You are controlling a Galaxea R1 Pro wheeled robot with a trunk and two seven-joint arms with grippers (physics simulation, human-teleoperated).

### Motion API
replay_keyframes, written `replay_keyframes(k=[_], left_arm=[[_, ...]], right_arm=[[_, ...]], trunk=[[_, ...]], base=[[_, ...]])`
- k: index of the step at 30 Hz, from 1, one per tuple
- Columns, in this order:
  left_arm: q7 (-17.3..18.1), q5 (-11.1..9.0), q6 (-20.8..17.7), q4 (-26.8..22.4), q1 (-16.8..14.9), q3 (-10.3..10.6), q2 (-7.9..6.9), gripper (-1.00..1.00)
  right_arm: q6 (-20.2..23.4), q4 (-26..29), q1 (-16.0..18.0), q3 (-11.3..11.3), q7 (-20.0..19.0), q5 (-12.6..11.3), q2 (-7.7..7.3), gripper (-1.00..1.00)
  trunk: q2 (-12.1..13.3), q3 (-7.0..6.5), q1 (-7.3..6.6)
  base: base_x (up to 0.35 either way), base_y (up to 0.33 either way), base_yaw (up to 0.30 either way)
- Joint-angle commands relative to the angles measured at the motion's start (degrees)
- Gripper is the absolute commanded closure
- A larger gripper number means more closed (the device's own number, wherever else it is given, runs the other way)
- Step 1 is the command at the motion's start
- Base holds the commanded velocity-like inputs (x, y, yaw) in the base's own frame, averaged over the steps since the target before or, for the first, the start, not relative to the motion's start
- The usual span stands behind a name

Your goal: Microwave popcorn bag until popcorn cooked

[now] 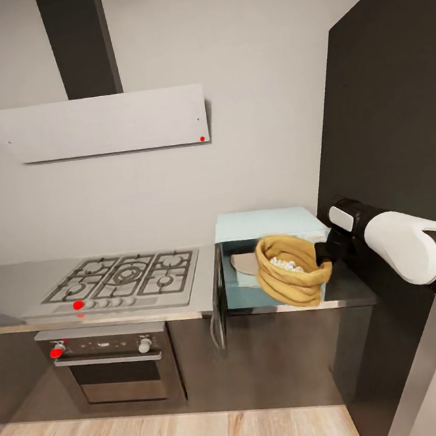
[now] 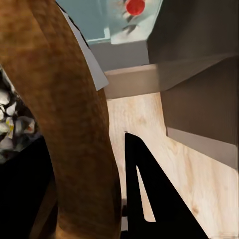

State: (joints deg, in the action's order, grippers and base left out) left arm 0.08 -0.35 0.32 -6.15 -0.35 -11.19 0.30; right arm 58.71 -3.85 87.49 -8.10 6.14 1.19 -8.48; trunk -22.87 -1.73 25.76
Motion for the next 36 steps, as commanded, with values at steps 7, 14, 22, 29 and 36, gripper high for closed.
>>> replay_keyframes(k=[7,14,22,29,36], left_arm=[[-0.48,0.00,0.16,-0.29,-0.01,-0.41,1.25,-1.00],[-0.52,-0.02,0.08,-0.35,-0.01,-0.50,1.67,-1.00],[-0.52,-0.04,-0.23,-0.35,-0.01,-0.50,1.72,-1.00],[-0.52,-0.06,-0.03,-0.35,-0.01,-0.50,1.80,-1.00],[-0.11,-0.01,-0.65,-0.27,-0.01,-0.36,1.50,-1.00]], right_arm=[[-2.08,-0.11,-2.24,-0.69,0.54,0.03,-1.10,1.00],[-4.29,-0.11,-4.53,-0.69,0.58,0.04,-1.10,1.00],[-6.41,-0.11,-7.25,-0.69,0.63,0.04,-1.10,1.00],[-6.41,-0.11,-7.25,-0.69,0.63,0.04,-1.10,1.00],[-6.41,-0.11,-7.25,-0.69,0.63,0.04,-1.10,1.00]], trunk=[[-0.05,0.02,0.02],[-0.05,0.02,0.02],[-3.25,1.46,1.78],[-5.66,2.54,3.10],[-5.66,2.54,3.10]], base=[[0.000,0.000,0.000],[0.000,0.000,0.000],[0.000,0.000,0.000],[0.000,0.000,0.000],[0.048,0.000,0.000]])
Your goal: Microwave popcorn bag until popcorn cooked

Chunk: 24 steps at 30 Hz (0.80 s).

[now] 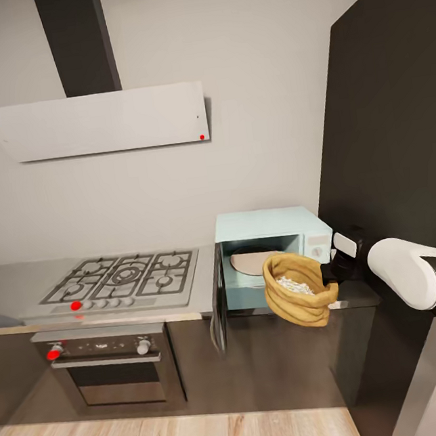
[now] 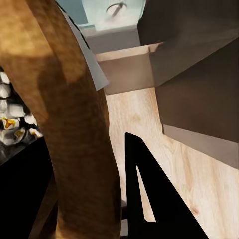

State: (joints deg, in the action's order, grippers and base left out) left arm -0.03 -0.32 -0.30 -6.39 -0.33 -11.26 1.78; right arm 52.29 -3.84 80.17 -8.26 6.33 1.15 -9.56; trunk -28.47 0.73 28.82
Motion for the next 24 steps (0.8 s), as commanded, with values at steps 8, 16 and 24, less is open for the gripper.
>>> replay_keyframes(k=[8,16,24], left_arm=[[0.03,-0.05,0.29,-0.03,-0.02,-0.16,0.04,-1.00],[0.03,-0.07,0.23,0.03,-0.02,-0.16,-0.02,-1.00],[0.03,-0.05,0.47,0.06,-0.02,-0.17,-0.02,-1.00]], right_arm=[[0.01,-0.11,0.08,-0.53,0.43,0.08,-0.02,1.00],[0.01,-0.11,0.06,-0.53,0.43,0.08,-0.02,1.00],[0.01,-0.11,0.00,-0.53,0.43,0.08,-0.02,1.00]], trunk=[[-0.07,0.08,0.04],[-0.07,0.08,0.04],[-0.07,0.08,0.04]], base=[[0.284,0.000,0.000],[0.110,0.056,0.000],[0.063,0.038,0.000]])
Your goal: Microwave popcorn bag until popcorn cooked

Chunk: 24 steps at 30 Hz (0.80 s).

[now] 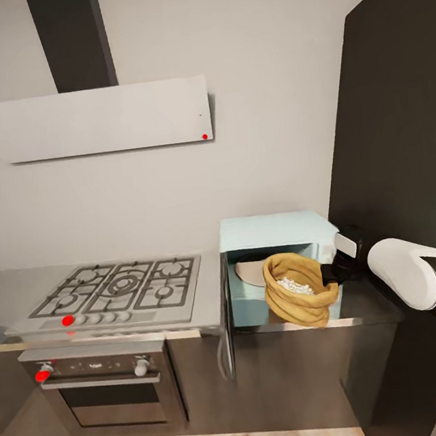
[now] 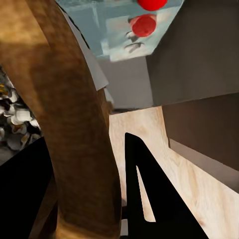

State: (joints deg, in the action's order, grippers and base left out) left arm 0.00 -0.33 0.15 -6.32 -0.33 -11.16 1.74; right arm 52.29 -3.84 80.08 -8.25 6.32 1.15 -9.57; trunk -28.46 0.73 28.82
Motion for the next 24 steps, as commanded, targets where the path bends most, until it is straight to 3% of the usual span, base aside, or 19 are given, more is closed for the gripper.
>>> replay_keyframes(k=[1,11,15,21,24], left_arm=[[0.00,-0.03,0.06,-0.01,-0.02,-0.27,0.02,-1.00],[0.00,-0.04,0.05,-0.01,-0.02,-0.28,0.02,-1.00],[0.00,-0.09,0.14,-0.01,-0.02,-0.26,0.00,-1.00],[0.00,-0.11,-0.36,-0.01,-0.02,-0.27,-0.06,-1.00],[0.00,-0.09,-0.40,-0.01,-0.02,-0.32,-0.07,-1.00]], right_arm=[[0.01,-0.12,0.10,-0.54,0.45,0.08,-0.01,1.00],[0.01,-0.12,0.08,-0.54,0.45,0.08,-0.01,1.00],[-1.16,1.17,-1.22,-1.39,1.73,-0.87,-1.31,1.00],[0.40,1.96,-1.30,1.24,-0.23,-0.89,-3.17,1.00],[0.44,1.99,-1.31,0.92,-1.21,-0.89,-3.17,1.00]], trunk=[[-0.08,0.08,0.04],[-0.08,0.08,0.04],[-0.09,0.08,0.05],[-0.09,0.08,0.05],[-0.09,0.08,0.05]], base=[[0.201,0.145,0.000],[0.074,0.059,0.000],[0.000,0.000,0.000],[-0.066,0.016,0.000],[-0.262,0.083,0.000]])
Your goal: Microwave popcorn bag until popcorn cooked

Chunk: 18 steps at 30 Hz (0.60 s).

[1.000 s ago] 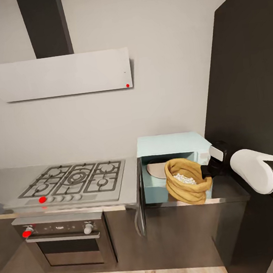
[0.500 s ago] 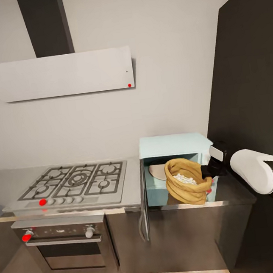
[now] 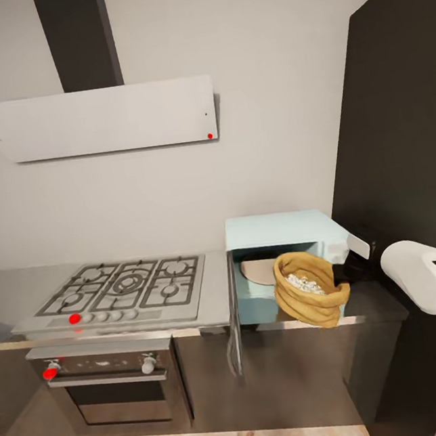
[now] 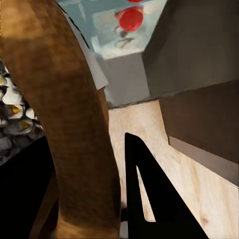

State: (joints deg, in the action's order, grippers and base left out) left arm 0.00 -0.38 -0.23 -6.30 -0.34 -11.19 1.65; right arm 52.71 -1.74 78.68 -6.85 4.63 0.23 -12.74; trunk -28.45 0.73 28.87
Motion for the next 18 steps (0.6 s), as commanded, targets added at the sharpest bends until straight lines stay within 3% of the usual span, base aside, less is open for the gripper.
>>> replay_keyframes(k=[1,6,18], left_arm=[[0.00,-0.05,-0.03,-0.03,-0.02,-0.30,0.02,-1.00],[0.00,-0.05,0.12,-0.06,-0.02,-0.32,-0.02,-1.00],[0.00,-0.05,0.38,-0.03,-0.02,-0.41,-0.07,-1.00]], right_arm=[[0.02,-0.11,0.08,-0.82,0.15,0.03,-0.01,1.00],[0.07,-0.11,0.07,-1.38,-0.06,0.03,-0.01,1.00],[0.18,-0.11,0.07,-1.94,-0.06,0.03,-0.01,1.00]], trunk=[[-0.09,0.08,0.00],[-0.09,0.08,0.00],[-0.09,0.08,0.00]], base=[[-0.293,0.113,0.000],[-0.239,0.191,0.000],[-0.014,0.134,0.000]])
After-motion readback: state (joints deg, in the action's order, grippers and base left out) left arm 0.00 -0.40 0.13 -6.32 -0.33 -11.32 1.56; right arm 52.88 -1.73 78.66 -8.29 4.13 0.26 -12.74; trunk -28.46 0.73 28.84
